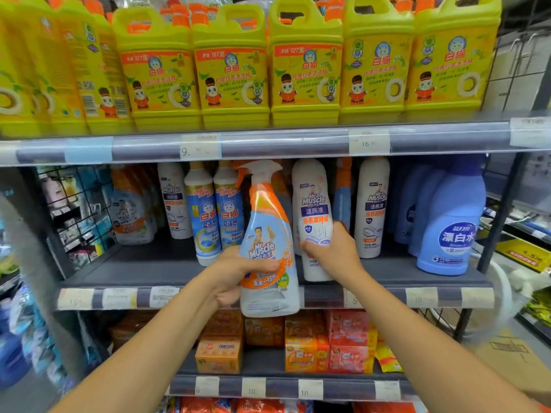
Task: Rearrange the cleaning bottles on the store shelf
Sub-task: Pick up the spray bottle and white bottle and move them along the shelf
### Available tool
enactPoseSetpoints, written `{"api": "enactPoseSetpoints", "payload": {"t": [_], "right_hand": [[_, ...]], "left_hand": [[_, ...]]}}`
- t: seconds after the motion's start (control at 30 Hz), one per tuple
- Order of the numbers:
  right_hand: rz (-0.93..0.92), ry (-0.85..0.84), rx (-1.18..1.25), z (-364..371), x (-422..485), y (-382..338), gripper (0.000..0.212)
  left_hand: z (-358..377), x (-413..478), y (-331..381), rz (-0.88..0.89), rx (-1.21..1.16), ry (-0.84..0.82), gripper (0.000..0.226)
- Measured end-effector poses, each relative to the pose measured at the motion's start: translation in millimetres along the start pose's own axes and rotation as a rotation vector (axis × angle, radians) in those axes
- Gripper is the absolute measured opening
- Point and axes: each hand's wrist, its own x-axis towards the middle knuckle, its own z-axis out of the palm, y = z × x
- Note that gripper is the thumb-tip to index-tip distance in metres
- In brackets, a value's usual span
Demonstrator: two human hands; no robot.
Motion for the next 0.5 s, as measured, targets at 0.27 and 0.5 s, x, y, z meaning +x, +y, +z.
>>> {"api": "enactPoseSetpoints", "payload": {"t": [0.27, 0.5], "right_hand": [[0.014, -0.158, 0.133, -16, -64, -18, 0.041], [0.073, -0.336, 0.310, 6, -121, -34, 0.033]], "left_hand": [[-13, -68, -9, 0.014, 0.056, 0.172, 0.054], [-31, -143, -21, -0.009, 0.011, 0.382, 0.044]]}}
